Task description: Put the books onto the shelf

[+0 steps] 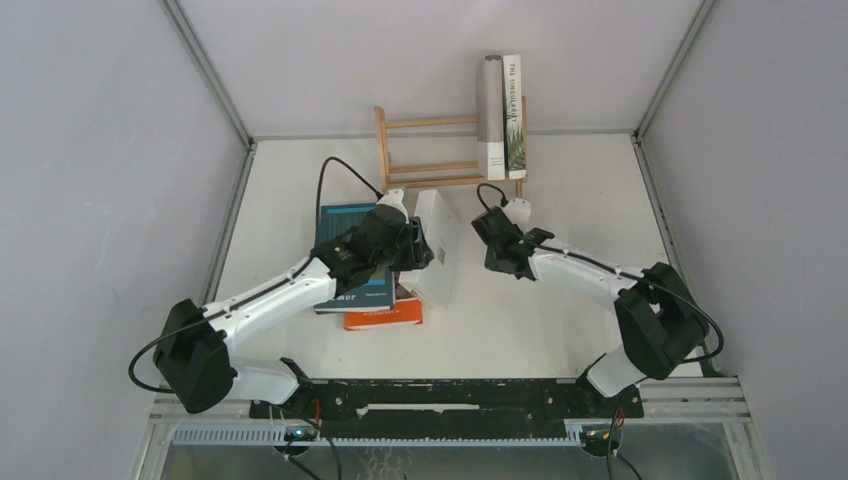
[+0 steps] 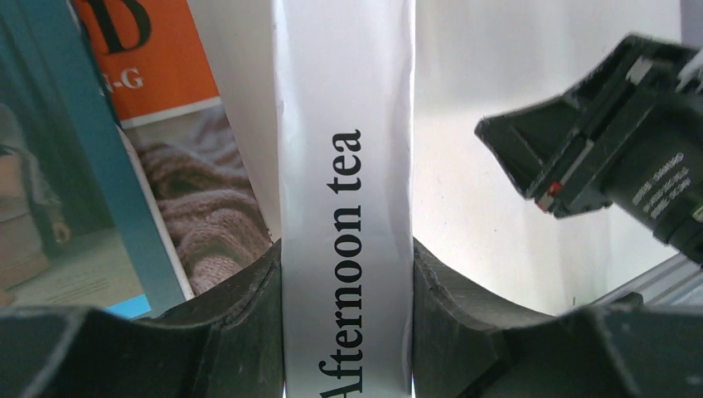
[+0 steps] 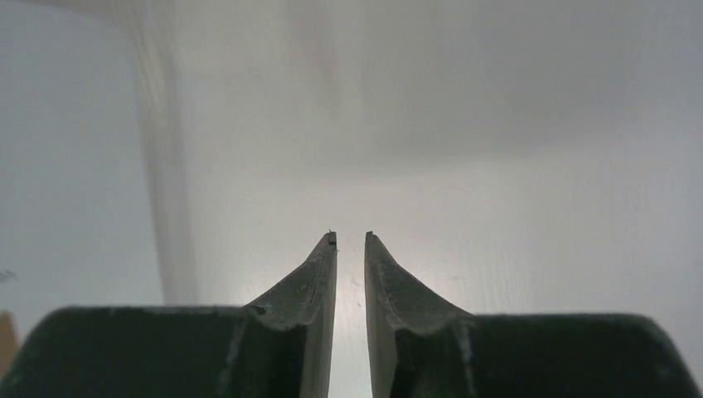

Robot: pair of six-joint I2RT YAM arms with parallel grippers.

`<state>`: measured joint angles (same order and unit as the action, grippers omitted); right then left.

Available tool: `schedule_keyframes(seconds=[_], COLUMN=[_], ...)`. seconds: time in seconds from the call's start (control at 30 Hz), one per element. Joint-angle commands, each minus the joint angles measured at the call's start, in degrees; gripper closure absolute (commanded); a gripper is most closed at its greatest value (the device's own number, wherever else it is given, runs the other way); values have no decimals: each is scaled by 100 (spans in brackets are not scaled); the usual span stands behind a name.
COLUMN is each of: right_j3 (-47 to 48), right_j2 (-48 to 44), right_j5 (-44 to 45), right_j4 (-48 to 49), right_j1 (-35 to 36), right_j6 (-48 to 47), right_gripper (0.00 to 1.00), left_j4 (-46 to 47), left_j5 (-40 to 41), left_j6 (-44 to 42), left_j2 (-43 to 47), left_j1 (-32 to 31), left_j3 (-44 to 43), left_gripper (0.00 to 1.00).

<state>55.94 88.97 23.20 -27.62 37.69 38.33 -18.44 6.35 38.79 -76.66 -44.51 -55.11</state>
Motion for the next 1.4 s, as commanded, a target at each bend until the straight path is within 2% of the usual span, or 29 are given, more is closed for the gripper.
schedule_keyframes(seconds=[0.0, 0.17, 0.37, 0.57, 0.73, 0.93, 1.13, 1.37], right_j3=[-176, -343, -753, -1368, -1643, -1569, -1543, -1523], right_j2=[-541, -1232, -2355, -3705, -4882, -5448, -5547, -5490], right_j5=[516, 791, 1011, 939, 775, 544, 385, 449], right_j4=[-401, -1015, -1710, -1971, -2054, -2164, -1919, -1679], right_j1=[198, 455, 804, 705, 412, 328, 96, -99], right_j6=[388, 808, 1236, 981, 537, 603, 553, 562], right_gripper=[74, 72, 71, 71, 70, 69, 70, 72], left_j4=[255, 288, 103, 150, 249, 729, 2238, 3211], left_j5=[474, 795, 1761, 2939, 3802, 4522, 4608, 3858], left_j6=[-217, -186, -108, -359, -838, -1690, -2983, -3013], left_j2=[469, 673, 862, 335, -230, -916, -1838, -3126], left_j1=[-21, -92, -380, -640, -834, -920, -802, -237], left_j3=[-196, -279, -722, -1684, -2575, -3313, -3754, -4499], left_gripper=[74, 79, 89, 100, 100, 100, 100, 100])
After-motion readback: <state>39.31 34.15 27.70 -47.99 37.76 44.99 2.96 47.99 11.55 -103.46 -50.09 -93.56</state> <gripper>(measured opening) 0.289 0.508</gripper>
